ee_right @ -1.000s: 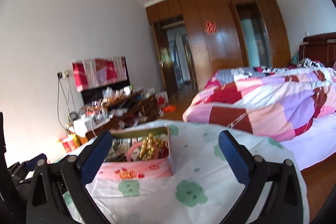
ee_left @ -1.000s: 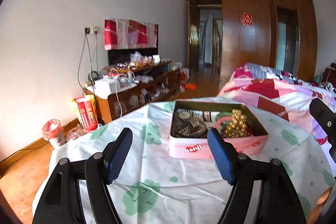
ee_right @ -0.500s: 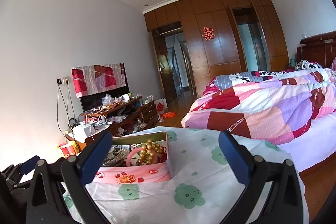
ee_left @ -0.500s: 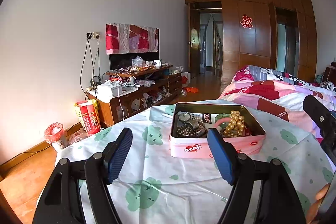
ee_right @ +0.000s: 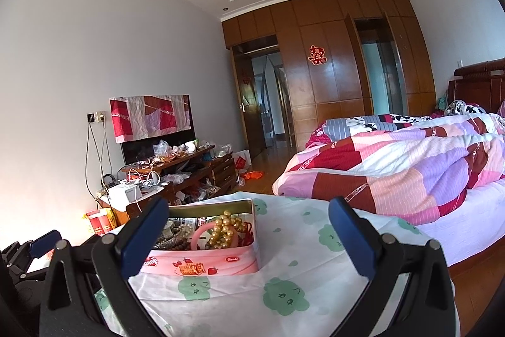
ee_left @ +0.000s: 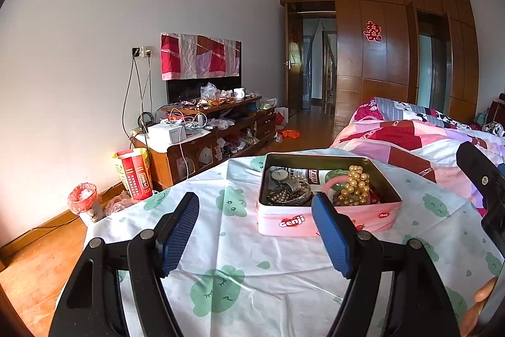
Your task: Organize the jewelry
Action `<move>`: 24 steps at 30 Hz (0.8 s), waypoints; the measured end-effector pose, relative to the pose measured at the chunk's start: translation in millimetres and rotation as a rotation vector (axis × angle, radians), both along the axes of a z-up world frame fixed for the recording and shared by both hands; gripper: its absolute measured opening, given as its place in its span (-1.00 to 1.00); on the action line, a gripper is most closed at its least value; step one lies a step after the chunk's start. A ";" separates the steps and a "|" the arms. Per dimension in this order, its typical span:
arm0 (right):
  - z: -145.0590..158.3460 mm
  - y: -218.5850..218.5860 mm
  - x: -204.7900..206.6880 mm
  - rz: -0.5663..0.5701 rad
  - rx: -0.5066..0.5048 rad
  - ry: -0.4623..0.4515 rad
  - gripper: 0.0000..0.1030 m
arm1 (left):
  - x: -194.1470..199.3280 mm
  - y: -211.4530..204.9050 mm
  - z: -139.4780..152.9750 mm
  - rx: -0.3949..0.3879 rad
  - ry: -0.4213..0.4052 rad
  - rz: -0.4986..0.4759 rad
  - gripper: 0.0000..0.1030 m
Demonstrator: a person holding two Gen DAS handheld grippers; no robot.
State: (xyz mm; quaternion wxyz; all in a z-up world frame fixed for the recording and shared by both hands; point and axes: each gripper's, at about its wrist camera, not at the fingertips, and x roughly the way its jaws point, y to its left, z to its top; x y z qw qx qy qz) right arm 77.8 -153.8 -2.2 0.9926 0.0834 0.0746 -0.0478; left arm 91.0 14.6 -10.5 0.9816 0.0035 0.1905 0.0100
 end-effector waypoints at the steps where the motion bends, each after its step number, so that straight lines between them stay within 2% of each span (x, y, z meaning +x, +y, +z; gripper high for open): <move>1: 0.1 0.2 -0.1 0.000 0.000 0.000 1.00 | 0.4 0.4 0.1 0.000 0.001 0.001 0.44; 24: 0.5 -0.9 -0.3 -0.001 0.002 0.005 1.00 | 1.2 3.7 0.4 -0.007 0.008 0.015 0.44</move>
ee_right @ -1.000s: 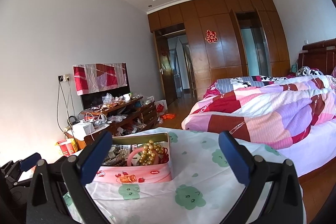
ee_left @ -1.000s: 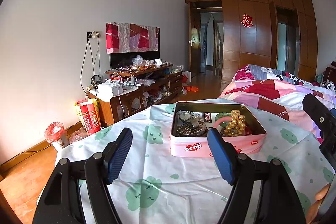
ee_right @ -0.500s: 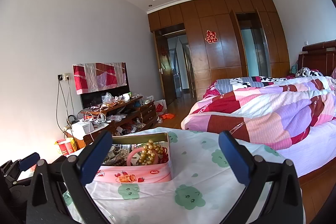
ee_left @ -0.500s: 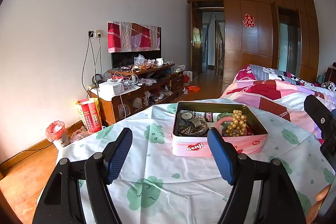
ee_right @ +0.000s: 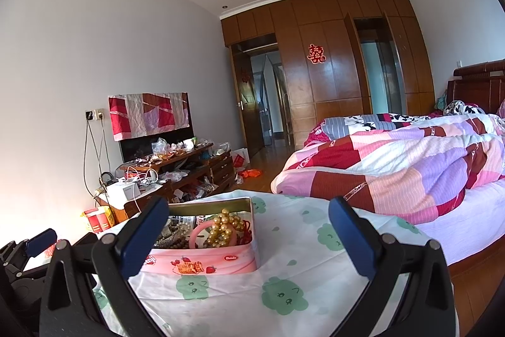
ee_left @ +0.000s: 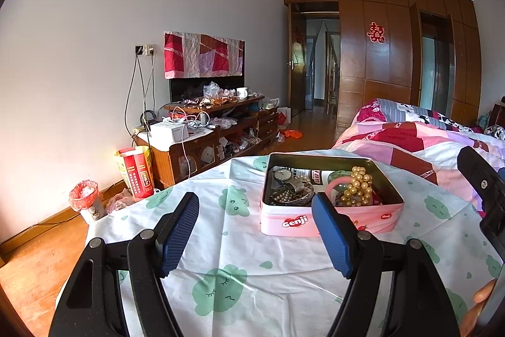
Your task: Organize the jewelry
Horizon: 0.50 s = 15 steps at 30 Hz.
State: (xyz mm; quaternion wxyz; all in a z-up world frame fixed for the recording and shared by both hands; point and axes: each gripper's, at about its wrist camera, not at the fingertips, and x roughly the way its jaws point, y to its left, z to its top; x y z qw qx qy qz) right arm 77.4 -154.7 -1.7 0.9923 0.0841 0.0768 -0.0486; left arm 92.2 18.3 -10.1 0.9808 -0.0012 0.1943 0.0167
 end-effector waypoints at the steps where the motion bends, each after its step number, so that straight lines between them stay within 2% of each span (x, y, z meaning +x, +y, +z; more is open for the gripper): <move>1: 0.0 0.1 0.1 0.000 0.000 0.000 1.00 | 1.2 0.4 -0.5 -0.001 0.008 0.005 0.44; 8: -0.4 -2.0 -1.1 -0.004 0.003 0.004 1.00 | 8.5 3.8 -3.0 -0.014 0.052 0.031 0.44; 15: -1.7 -7.3 -2.0 -0.009 0.004 0.016 1.00 | 10.7 8.0 -4.5 -0.049 0.066 0.009 0.44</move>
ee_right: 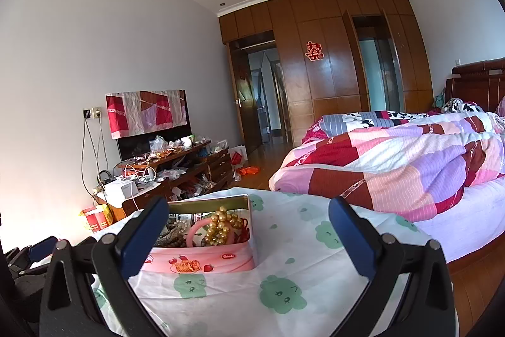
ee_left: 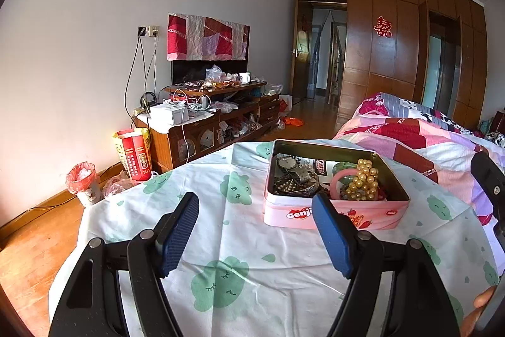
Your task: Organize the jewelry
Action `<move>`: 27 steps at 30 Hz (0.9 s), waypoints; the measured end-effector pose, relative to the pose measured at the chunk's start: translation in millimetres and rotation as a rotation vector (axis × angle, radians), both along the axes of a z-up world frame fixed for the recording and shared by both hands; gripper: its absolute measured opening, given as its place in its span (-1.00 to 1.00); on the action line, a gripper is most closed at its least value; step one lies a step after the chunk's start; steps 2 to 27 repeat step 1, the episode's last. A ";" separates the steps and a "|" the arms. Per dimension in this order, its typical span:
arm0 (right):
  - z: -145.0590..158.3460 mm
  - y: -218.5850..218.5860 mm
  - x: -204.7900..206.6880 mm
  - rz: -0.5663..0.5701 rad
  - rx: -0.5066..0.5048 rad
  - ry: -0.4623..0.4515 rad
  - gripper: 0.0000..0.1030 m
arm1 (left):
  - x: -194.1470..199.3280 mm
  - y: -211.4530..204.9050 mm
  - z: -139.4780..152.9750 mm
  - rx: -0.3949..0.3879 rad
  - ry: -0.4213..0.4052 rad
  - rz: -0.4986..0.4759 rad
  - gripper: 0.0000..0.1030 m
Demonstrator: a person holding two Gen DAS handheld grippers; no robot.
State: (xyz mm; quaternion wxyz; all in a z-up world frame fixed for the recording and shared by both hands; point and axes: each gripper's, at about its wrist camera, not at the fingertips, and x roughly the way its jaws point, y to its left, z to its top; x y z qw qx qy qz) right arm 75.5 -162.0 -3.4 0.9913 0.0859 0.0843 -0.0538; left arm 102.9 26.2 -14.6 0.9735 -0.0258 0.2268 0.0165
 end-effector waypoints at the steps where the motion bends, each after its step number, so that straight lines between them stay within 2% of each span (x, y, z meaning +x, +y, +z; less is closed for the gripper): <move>1: 0.1 0.0 0.1 -0.001 -0.001 0.001 1.00 | 0.1 -0.4 -0.2 0.002 0.001 0.001 0.44; 27: 0.1 0.0 0.1 -0.001 -0.001 0.001 1.00 | 0.1 -0.4 -0.2 0.002 0.001 0.001 0.44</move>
